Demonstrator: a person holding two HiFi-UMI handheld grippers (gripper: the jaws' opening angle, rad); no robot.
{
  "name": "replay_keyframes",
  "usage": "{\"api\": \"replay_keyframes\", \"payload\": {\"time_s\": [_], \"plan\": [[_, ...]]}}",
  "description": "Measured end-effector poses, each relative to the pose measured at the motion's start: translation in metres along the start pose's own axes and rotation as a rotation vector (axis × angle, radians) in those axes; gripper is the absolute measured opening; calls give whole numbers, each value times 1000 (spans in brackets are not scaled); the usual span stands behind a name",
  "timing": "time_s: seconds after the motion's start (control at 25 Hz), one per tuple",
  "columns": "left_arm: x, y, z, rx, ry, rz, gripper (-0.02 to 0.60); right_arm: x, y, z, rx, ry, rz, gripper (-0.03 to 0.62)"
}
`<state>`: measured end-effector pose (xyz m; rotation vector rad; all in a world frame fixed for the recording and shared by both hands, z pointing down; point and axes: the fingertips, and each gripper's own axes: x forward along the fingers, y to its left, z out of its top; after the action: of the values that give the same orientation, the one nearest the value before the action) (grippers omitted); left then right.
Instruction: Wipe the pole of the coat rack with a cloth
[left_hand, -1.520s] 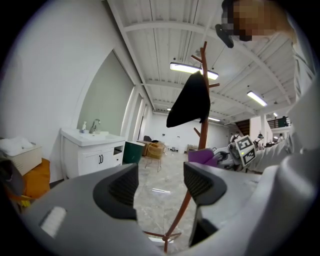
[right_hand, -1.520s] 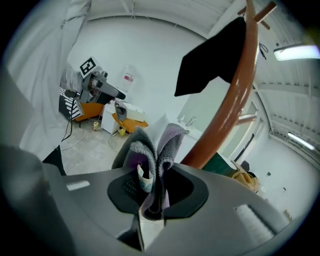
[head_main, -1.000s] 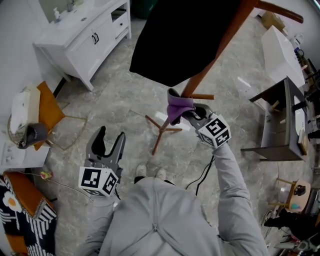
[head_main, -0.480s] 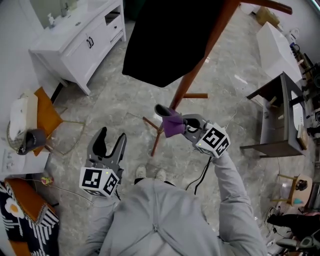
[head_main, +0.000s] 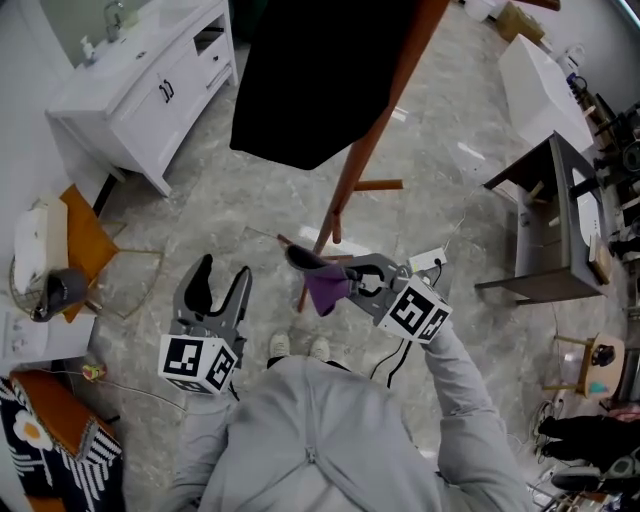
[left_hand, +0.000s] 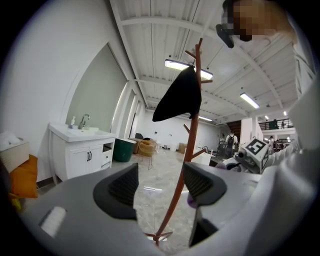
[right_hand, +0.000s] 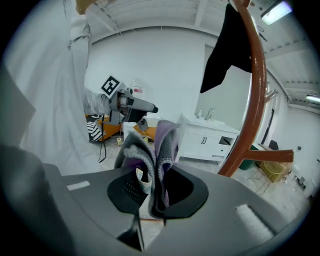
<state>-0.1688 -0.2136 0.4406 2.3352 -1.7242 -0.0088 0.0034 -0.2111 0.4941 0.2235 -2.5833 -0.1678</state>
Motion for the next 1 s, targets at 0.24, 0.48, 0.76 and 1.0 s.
{"api": "replay_keyframes", "payload": {"time_s": [0.24, 0.48, 0.76, 1.0], "plan": [[0, -3, 0, 0, -5, -17, 308, 6, 46, -27, 60, 54, 43, 55], [1, -5, 0, 4, -4, -39, 308, 0, 64, -30, 164, 18, -22, 55], [11, -21, 2, 13, -6, -95, 308, -34, 57, -28, 314, -85, -203, 55], [20, -35, 6, 28, -4, -143, 308, -75, 47, -29, 356, -123, -360, 55]]}}
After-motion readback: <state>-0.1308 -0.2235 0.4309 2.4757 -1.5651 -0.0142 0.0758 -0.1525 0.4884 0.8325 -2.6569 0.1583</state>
